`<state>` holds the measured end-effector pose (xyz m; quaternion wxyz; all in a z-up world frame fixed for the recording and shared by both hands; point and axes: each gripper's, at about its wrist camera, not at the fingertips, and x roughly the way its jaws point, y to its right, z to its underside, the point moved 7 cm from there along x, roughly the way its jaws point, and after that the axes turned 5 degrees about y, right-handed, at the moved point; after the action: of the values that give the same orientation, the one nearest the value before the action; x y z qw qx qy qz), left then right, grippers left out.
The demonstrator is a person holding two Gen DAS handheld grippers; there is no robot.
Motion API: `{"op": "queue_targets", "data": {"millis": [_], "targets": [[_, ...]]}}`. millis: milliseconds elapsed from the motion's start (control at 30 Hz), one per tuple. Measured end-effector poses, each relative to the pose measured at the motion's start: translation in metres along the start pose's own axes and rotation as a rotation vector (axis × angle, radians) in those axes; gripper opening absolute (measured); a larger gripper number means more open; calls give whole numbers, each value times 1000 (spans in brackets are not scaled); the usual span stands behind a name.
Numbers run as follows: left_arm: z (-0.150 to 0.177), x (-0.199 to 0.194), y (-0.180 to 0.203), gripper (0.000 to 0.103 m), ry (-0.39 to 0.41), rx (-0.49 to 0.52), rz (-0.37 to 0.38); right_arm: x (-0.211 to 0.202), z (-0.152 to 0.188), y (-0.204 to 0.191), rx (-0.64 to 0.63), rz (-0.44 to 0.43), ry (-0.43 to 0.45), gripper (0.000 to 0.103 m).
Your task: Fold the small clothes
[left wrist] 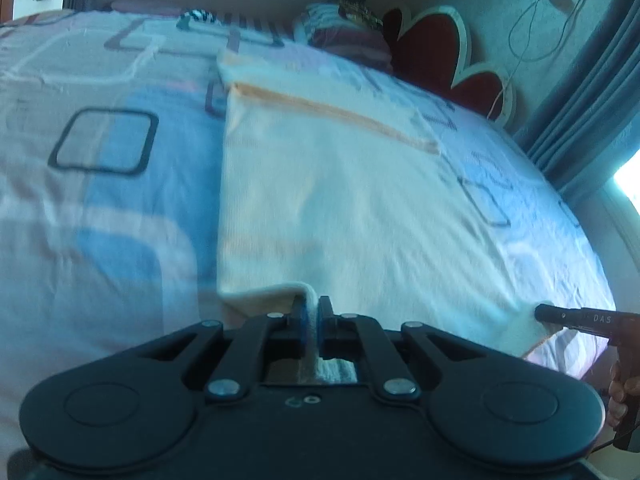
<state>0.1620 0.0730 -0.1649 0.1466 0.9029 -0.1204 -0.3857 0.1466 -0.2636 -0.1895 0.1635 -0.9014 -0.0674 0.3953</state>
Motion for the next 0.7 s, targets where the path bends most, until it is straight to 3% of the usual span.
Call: {"op": "queue_targets", "data": {"millis": [367, 700], "targets": [[-79, 17, 1, 4, 150, -34, -9, 23, -90, -18, 0, -70, 135, 5], [-150, 66, -6, 4, 234, -65, -34, 89, -175, -27, -8, -101, 195, 5]]}}
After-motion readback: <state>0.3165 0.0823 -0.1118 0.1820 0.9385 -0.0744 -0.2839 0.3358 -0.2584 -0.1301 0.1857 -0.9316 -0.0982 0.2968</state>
